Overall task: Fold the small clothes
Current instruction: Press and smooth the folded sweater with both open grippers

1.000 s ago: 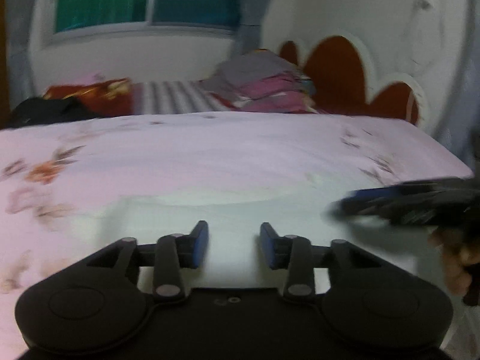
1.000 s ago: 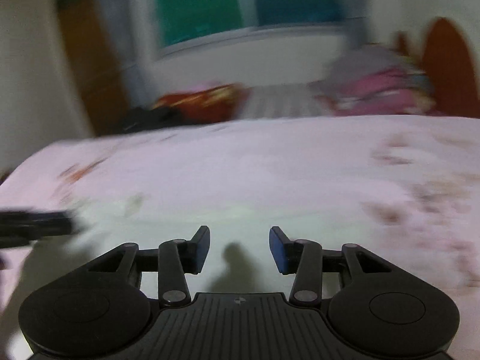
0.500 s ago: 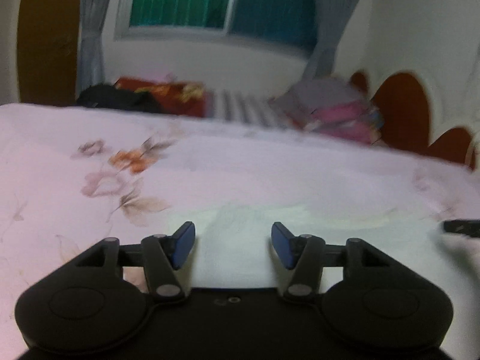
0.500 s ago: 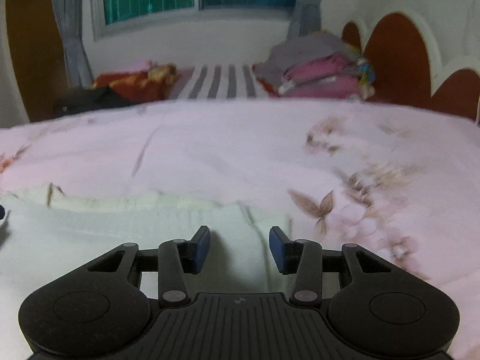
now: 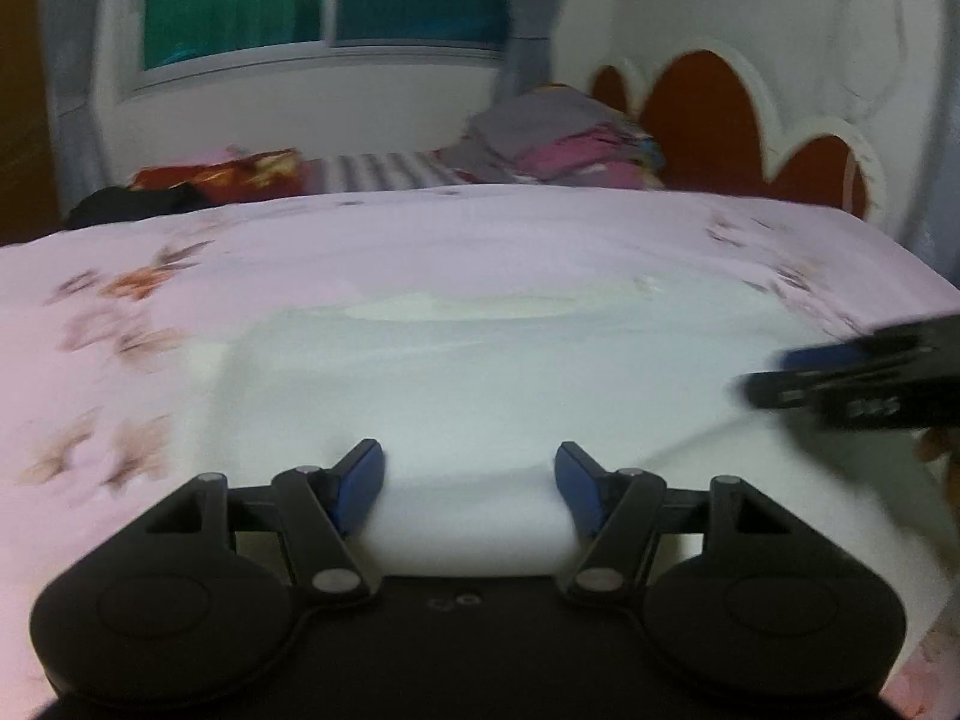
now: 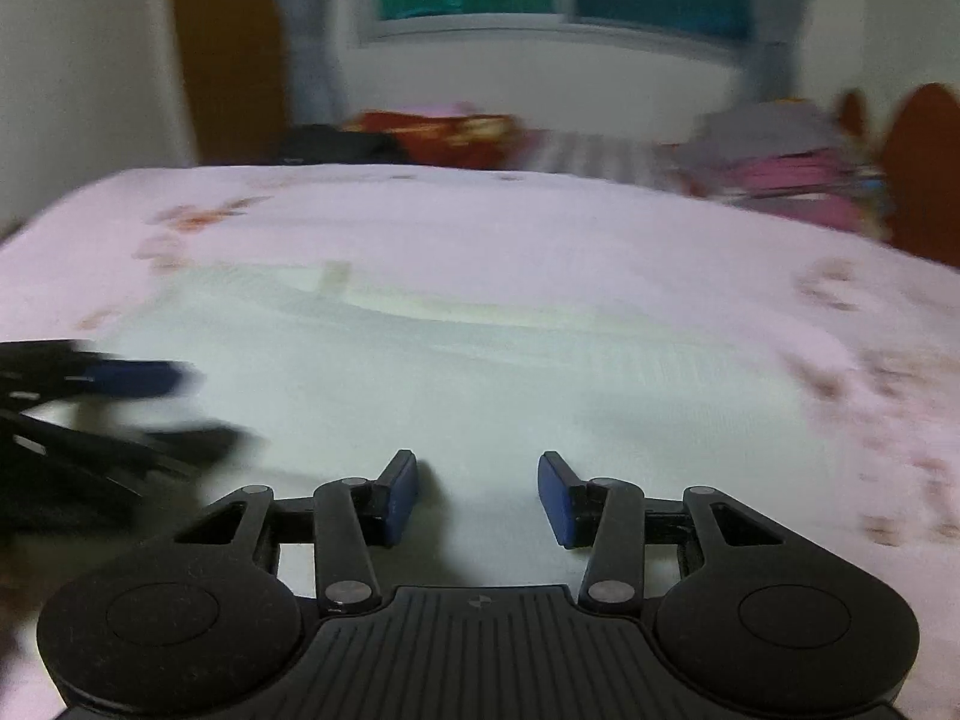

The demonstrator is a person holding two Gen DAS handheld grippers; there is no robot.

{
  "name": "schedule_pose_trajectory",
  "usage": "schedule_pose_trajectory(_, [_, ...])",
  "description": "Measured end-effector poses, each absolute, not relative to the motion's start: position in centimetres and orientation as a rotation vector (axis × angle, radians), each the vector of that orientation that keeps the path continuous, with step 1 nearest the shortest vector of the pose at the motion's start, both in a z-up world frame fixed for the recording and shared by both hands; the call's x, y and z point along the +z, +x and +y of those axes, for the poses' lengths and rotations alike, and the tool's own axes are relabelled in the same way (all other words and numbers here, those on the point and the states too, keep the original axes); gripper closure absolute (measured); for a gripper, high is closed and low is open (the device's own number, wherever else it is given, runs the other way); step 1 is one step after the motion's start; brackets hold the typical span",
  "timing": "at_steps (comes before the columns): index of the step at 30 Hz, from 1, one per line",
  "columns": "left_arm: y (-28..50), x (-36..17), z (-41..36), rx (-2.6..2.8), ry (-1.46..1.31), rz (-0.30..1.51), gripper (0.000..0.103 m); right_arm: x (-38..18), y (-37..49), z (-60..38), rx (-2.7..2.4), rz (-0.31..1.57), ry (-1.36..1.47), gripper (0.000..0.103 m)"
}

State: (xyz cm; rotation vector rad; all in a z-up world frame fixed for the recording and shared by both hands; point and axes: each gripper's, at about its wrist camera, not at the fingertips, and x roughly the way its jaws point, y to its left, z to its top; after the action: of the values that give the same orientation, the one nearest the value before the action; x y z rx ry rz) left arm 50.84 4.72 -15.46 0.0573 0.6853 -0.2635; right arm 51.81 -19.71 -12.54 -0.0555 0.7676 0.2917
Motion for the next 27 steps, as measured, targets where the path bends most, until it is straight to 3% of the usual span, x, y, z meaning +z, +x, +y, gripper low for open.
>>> schedule_pose_trajectory(10, [48.9,-14.0,2.1,-0.252,0.061,0.667,0.042,-10.4,49.8,-20.2,0.298,0.731,-0.008,0.059])
schedule_pose_trajectory(20, [48.4,-15.1,1.5,-0.220,0.075,0.715,0.041,-12.8,50.1,-18.6,0.313,0.808,-0.052,0.059])
schedule_pose_trajectory(27, [46.5,-15.3,3.9,-0.160,0.117,0.715,0.038,-12.2,48.7,-23.7,0.176,0.836,0.011,0.060])
